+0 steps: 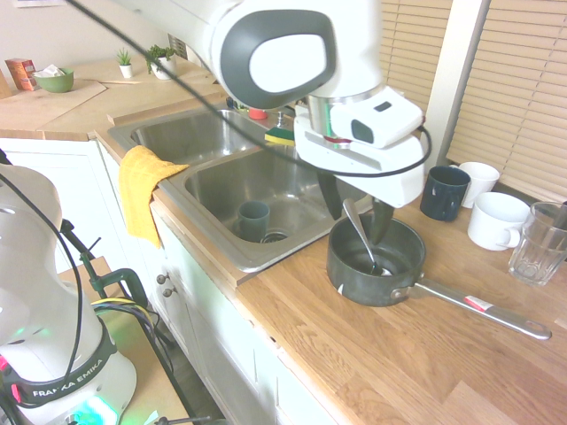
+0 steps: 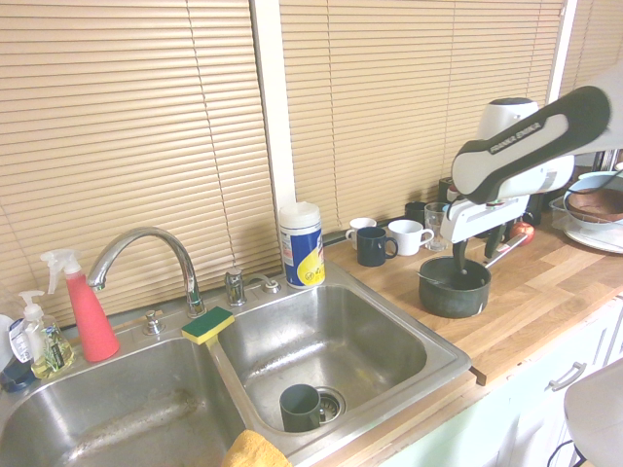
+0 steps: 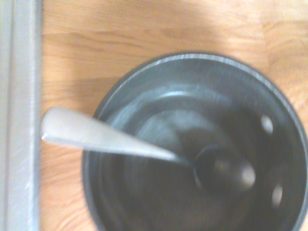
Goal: Put the spoon into the sink
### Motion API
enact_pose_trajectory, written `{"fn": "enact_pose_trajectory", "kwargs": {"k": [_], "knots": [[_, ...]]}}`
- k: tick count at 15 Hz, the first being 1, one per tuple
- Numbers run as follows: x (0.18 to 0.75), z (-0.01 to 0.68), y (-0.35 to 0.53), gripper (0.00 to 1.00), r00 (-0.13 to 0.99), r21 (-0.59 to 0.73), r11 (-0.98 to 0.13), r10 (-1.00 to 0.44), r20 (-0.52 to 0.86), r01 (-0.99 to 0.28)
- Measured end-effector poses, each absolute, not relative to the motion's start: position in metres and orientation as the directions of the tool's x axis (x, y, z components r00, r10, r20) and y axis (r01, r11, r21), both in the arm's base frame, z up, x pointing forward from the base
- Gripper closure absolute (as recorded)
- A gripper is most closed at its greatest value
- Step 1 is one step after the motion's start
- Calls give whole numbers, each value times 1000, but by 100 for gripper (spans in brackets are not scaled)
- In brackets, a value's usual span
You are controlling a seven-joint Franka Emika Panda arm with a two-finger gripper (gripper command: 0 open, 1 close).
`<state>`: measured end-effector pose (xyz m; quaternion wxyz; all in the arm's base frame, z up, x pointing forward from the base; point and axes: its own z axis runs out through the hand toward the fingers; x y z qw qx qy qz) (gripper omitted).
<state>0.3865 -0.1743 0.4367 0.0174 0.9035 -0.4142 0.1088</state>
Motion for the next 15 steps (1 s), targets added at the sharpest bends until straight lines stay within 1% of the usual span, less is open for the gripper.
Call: {"fn": "enact_pose_trajectory", "kwargs": {"k": [3,7,10,15], "knots": [[418,428,-177,0,663,-32,-686,-714,225,-727],[454,407,-160,0,731,24,-742,-654,194,-670],[457,409,-151,0,765,70,-767,-620,174,-638],[457,409,-141,0,834,122,-825,-545,91,-552]]}}
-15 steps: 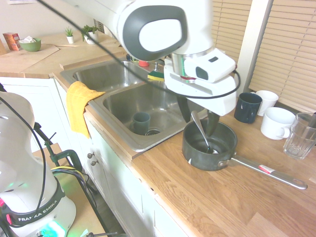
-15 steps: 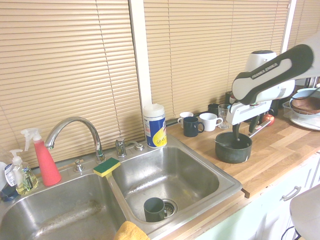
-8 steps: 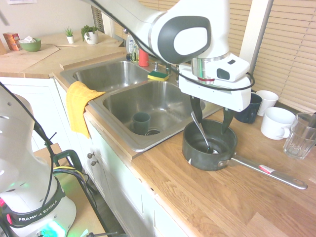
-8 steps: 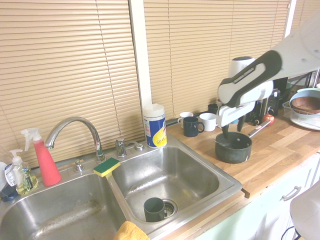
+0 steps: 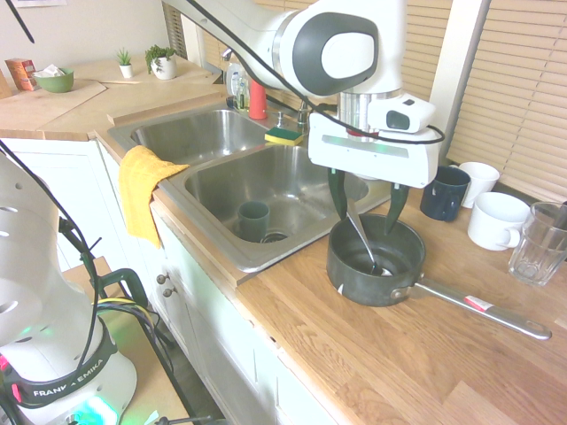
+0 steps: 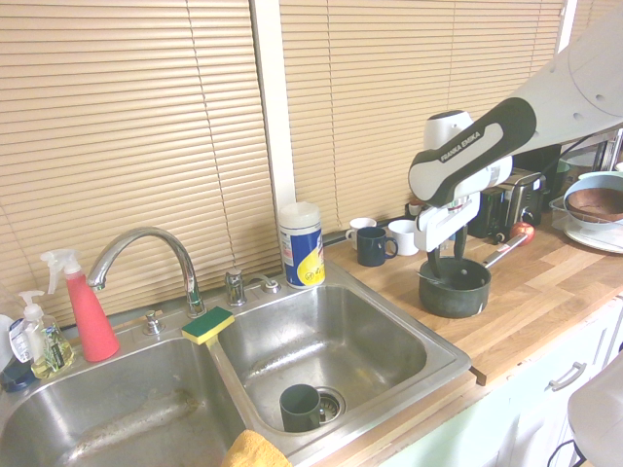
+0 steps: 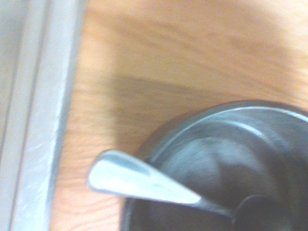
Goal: Put the spoon into the sink
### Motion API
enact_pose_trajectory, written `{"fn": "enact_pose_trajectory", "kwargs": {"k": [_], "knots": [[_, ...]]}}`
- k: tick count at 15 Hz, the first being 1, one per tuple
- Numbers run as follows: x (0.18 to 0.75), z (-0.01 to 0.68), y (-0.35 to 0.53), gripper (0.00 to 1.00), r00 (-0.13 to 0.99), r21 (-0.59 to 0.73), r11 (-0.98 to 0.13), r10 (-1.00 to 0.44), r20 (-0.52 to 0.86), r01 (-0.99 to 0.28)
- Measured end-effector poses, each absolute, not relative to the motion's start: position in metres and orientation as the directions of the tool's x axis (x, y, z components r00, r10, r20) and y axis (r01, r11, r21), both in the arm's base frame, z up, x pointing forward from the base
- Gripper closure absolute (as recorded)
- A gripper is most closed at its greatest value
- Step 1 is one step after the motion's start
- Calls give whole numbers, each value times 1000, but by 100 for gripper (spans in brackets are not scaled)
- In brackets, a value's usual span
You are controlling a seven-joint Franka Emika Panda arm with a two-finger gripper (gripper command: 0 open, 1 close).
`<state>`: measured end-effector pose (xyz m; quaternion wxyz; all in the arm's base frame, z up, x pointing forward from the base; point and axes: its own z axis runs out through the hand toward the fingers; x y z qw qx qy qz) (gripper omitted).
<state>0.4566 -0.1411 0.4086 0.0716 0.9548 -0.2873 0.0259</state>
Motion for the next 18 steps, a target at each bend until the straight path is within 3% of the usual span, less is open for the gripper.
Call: {"fn": "enact_pose_trajectory", "kwargs": {"k": [10,11,18], "knots": [[491,370,-158,0,914,170,-899,-404,29,-403],[493,367,-156,100,921,170,-906,-389,30,-388],[500,365,-150,100,942,175,-926,-331,48,-334]]}}
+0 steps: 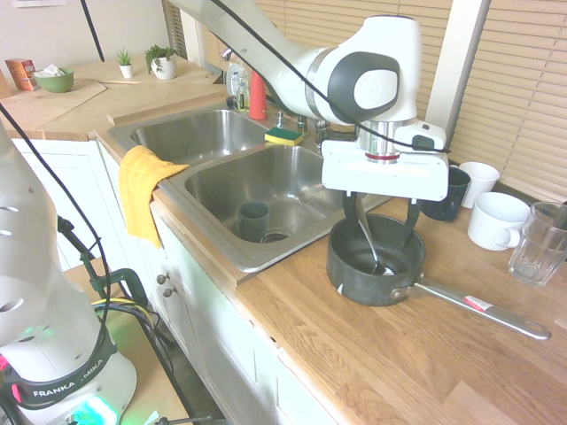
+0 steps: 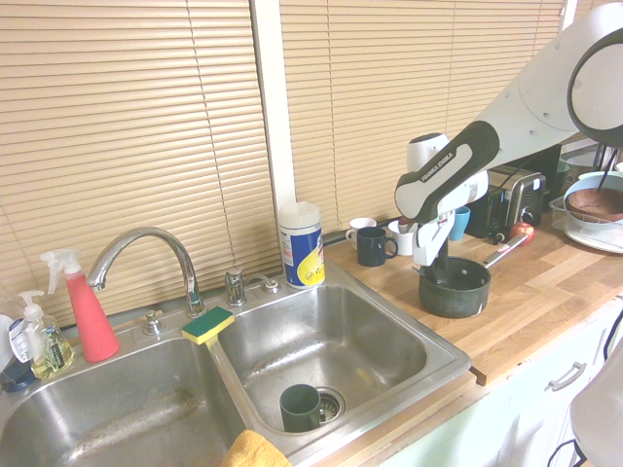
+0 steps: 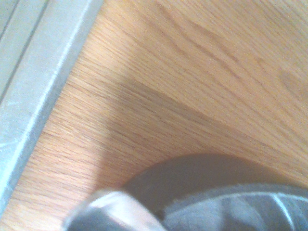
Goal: Put the spoon into the sink
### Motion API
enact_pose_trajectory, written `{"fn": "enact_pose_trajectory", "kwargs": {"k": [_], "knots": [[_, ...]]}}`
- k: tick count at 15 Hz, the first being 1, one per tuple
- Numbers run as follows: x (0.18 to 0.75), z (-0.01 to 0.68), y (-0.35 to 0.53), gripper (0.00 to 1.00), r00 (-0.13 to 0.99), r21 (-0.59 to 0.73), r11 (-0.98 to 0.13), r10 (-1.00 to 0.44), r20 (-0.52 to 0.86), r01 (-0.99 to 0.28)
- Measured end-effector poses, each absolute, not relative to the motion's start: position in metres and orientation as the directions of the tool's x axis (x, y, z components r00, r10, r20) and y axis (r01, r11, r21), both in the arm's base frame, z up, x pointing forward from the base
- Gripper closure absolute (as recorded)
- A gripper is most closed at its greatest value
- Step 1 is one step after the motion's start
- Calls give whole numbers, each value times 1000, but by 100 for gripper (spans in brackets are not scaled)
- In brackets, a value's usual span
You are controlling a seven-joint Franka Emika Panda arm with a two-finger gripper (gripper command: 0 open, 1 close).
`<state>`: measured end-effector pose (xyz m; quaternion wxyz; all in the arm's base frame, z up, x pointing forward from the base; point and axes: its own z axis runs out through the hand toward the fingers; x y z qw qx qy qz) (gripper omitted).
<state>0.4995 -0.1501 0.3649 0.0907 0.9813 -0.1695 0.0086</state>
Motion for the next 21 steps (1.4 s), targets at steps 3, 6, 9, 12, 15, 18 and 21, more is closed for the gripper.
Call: {"fn": "enact_pose_trajectory", "kwargs": {"k": [3,6,9,12,15,18,21], "knots": [[501,360,-147,100,945,175,-929,-325,43,-327],[503,359,-142,100,948,175,-932,-315,42,-317],[504,360,-139,100,949,175,-933,-312,43,-315],[504,360,-140,100,949,175,-933,-313,43,-316],[503,360,-142,100,947,173,-931,-319,44,-322],[502,366,-144,100,942,164,-928,-331,55,-335],[501,379,-145,100,938,155,-926,-336,79,-345]]}}
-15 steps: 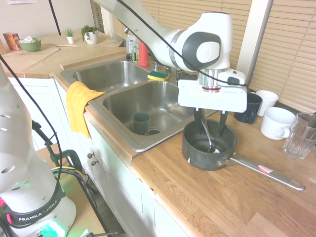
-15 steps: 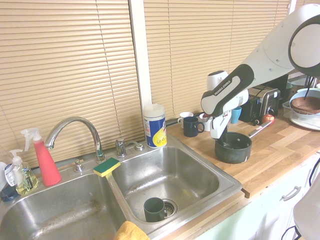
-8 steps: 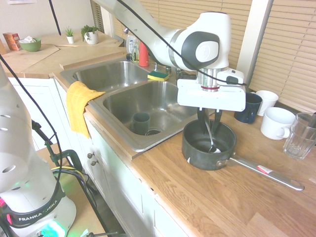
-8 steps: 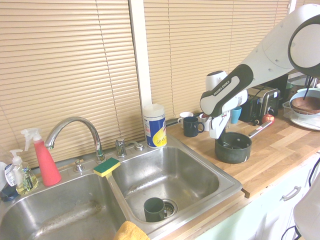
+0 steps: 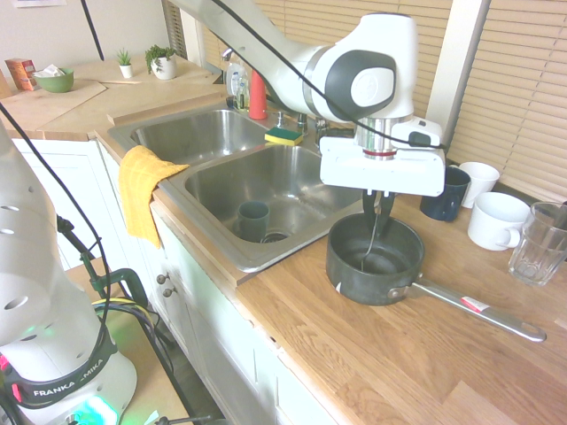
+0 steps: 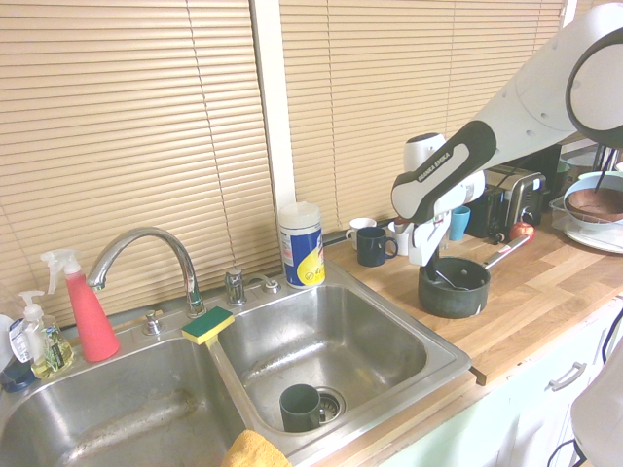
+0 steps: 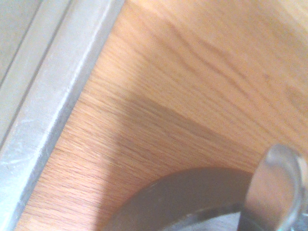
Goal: Put the spoon into the sink
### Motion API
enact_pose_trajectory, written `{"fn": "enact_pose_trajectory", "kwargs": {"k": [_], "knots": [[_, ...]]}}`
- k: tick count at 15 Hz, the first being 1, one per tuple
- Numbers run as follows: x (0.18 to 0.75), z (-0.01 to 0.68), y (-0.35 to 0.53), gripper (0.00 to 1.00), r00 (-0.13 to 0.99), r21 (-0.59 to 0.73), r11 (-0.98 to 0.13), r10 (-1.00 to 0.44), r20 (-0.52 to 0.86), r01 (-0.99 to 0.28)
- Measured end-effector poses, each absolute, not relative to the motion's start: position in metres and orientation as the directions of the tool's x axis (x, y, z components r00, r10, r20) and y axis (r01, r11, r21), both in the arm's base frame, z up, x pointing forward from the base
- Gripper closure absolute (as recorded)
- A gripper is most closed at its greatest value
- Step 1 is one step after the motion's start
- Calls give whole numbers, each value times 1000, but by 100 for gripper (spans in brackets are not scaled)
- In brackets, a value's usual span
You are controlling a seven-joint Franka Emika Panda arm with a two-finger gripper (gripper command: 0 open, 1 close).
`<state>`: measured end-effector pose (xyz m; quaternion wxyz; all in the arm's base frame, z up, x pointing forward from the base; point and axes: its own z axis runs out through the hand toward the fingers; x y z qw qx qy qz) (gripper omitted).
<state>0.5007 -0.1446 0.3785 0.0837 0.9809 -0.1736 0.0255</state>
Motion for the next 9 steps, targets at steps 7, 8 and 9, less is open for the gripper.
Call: {"fn": "enact_pose_trajectory", "kwargs": {"k": [7,8,9], "knots": [[487,445,-146,100,919,131,-915,-362,157,-383],[485,462,-143,100,918,130,-915,-359,170,-382],[483,479,-137,100,918,130,-916,-353,182,-379]]}}
